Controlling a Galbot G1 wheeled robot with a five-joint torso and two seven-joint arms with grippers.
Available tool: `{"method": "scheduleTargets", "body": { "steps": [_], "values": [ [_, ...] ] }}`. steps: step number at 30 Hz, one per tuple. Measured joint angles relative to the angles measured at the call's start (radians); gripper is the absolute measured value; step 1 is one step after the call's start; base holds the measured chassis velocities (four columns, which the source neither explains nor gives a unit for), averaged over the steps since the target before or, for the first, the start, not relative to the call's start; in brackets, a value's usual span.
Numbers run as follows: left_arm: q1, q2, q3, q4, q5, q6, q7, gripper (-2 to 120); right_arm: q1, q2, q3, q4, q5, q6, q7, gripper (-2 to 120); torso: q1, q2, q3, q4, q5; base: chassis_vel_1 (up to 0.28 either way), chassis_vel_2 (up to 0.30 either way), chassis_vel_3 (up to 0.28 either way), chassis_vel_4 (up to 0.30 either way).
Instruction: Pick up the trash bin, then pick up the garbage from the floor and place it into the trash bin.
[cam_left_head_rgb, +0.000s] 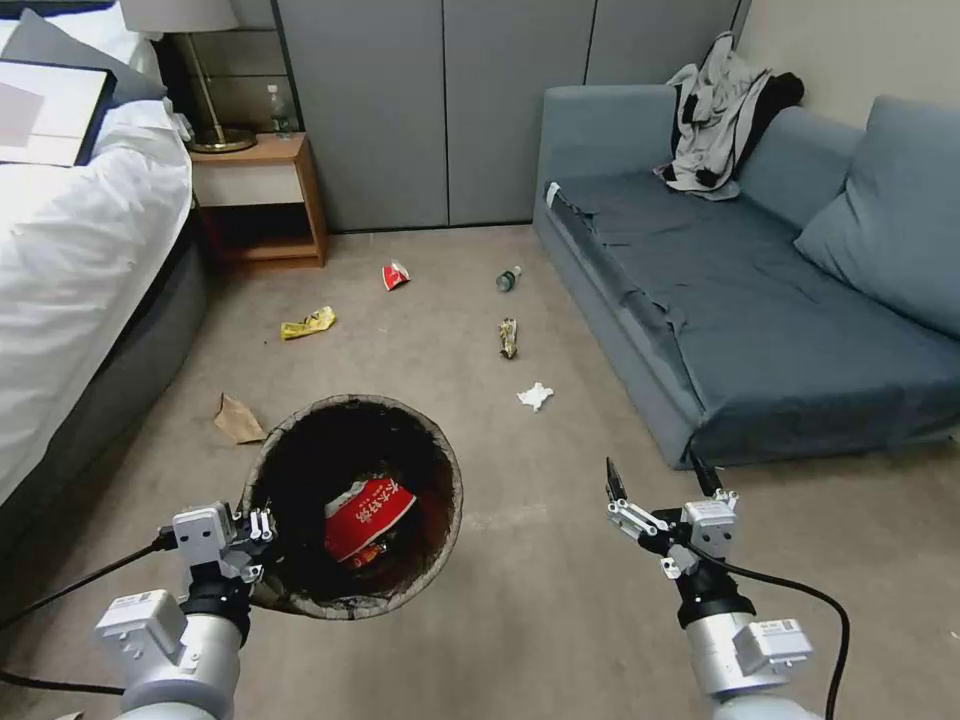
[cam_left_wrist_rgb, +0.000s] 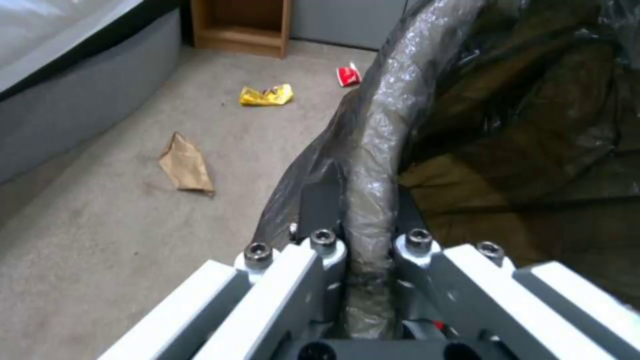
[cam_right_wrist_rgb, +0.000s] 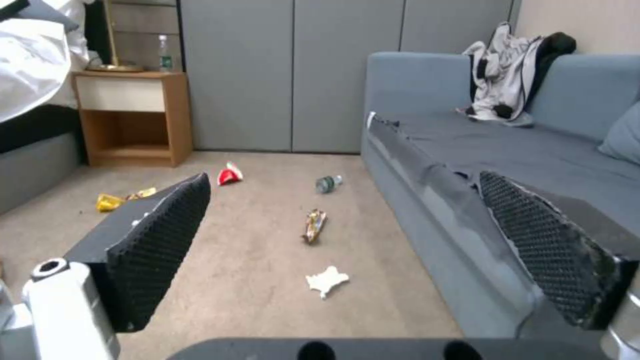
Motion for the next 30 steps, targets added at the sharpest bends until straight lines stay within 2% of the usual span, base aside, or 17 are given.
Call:
{"method": "scheduleTargets", "body": {
  "steps": [30],
  "values": [
    [-0.002, 0.0, -0.001, 0.0, -0.001, -0.001, 0.001, 3, 0.003, -0.001, -0.001, -0.009, 0.0, 0.002, -0.002, 100, 0.0, 0.0, 0.0, -0.0001, 0.0, -0.107, 0.102, 0.101, -0.103]
  ]
}}
